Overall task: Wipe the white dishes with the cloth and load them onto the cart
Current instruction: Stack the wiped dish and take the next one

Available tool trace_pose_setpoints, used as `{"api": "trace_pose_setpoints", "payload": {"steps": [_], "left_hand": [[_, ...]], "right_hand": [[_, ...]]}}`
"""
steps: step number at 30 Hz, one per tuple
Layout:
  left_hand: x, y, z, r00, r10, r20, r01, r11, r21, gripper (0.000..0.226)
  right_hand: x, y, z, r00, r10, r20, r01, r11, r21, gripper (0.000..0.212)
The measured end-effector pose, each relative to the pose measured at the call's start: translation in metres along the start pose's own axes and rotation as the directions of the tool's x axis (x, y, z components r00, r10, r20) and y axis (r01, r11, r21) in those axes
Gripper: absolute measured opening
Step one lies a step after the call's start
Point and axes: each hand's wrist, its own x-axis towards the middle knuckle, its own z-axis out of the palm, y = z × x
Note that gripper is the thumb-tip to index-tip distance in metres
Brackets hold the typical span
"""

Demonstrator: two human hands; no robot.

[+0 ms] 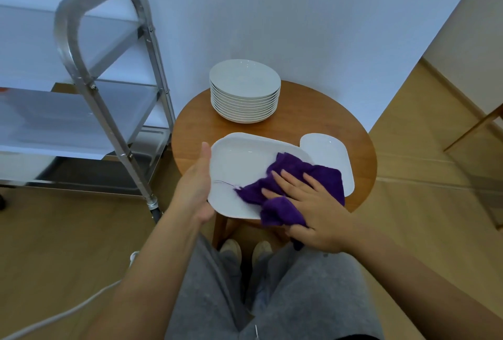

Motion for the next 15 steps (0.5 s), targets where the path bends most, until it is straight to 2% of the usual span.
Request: {"api": "trace_pose_setpoints", "payload": {"steps": [2,4,6,9,13,15], "left_hand": [[-0.002,-0.003,0.006,0.997,0.059,-0.043,-0.057,0.997,0.059,0.026],[-0.007,-0.009,0.015,0.996,0.065,-0.053,-0.06,0.994,0.087,0.024],[-0.009,-0.017,0.023,0.998,0.067,0.011,-0.067,0.989,0.129,0.028],[-0.012,-0.025,0.028,0.986,0.03,0.163,-0.061,0.98,0.188,0.031],[-0.018,-0.024,0.023,0.969,0.083,0.232,-0.164,0.92,0.355,0.041],[-0.024,-0.018,0.016,0.957,0.147,0.251,-0.249,0.861,0.444,0.045]], "right_hand": [[0.004,-0.005,0.006,0.999,0.032,-0.038,-0.03,0.998,0.057,0.059],[0.015,-0.014,0.007,0.994,0.044,-0.105,-0.03,0.991,0.134,0.058],[0.029,-0.02,0.006,0.981,0.073,-0.181,-0.041,0.984,0.172,0.063],[0.046,-0.025,-0.003,0.958,0.121,-0.261,-0.095,0.989,0.109,0.074],[0.055,-0.024,-0.033,0.981,0.062,-0.181,-0.035,0.988,0.15,0.084],[0.056,-0.017,-0.053,0.99,0.122,-0.074,-0.09,0.938,0.335,0.07]]}}
